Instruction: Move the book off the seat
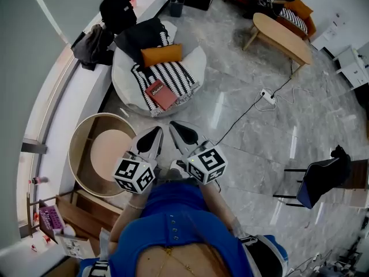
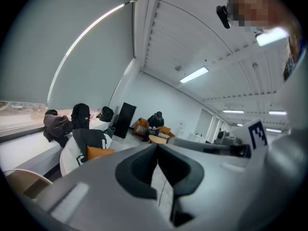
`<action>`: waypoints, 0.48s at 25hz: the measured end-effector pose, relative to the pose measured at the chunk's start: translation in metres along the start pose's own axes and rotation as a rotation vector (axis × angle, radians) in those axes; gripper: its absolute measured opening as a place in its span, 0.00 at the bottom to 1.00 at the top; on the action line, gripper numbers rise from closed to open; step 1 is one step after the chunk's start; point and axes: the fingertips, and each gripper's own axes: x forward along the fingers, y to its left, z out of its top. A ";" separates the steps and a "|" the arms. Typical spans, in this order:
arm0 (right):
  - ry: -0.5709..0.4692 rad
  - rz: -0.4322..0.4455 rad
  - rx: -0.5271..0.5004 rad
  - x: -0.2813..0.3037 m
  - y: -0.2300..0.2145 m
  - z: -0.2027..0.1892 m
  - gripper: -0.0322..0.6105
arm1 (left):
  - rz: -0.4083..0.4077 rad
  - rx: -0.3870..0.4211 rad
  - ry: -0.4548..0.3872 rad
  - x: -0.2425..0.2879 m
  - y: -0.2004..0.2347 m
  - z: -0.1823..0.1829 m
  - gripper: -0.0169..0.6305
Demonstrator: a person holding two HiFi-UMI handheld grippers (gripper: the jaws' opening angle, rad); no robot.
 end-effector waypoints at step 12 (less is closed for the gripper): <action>0.003 0.029 -0.014 -0.011 -0.026 0.000 0.05 | 0.017 -0.038 0.000 0.025 -0.010 -0.010 0.03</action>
